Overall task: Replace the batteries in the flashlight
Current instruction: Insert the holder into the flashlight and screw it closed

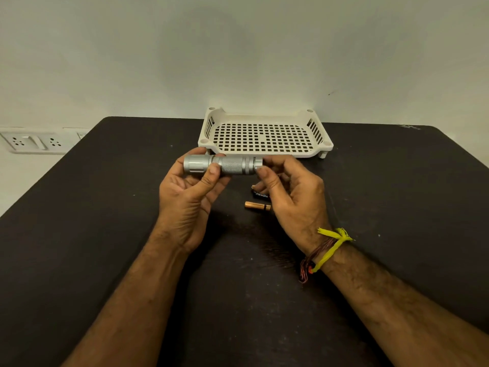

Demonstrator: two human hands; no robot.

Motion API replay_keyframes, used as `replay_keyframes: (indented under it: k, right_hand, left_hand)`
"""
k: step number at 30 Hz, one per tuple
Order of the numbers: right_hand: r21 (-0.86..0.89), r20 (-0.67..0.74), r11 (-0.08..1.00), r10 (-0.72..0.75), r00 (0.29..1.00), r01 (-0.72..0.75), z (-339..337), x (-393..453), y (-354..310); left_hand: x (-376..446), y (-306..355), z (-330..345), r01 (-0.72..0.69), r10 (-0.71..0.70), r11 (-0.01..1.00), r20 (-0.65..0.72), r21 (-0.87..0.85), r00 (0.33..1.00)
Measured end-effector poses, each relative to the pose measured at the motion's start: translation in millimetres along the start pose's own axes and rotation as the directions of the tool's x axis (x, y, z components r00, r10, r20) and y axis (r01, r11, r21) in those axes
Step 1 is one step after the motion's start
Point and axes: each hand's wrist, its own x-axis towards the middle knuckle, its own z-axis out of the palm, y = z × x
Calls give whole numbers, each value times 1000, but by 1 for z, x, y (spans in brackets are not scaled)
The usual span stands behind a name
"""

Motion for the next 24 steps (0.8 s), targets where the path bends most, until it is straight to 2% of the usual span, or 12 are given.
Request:
replay_keyframes:
  k: [3, 7, 11, 17, 21, 24]
  right_hand:
    - [-4, 10, 1000, 20, 1000, -20, -1, 1, 1]
    - [-55, 48, 996, -69, 996, 71, 2, -1, 0]
    - [4, 12, 1000, -1, 1000, 1, -1, 0, 1]
    - [9, 54, 999, -52, 997, 51, 0, 1, 1]
    - [39, 17, 999, 28, 999, -29, -2, 2, 4]
    - [-6, 54, 999, -36, 998, 36, -3, 3, 4]
  left_hand:
    - [-1, -1, 2, -2, 2, 1000, 1, 22, 1000]
    - [-2, -1, 1, 7, -8, 998, 10, 57, 1000]
    - [-2, -1, 0, 22, -23, 998, 8, 57, 1000]
    - [-1, 0, 0, 28, -28, 1000, -8, 9, 1000]
    - [-2, -1, 0, 32, -32, 999, -2, 14, 999]
    - [-3, 0, 2, 25, -24, 1000, -14, 19, 1000]
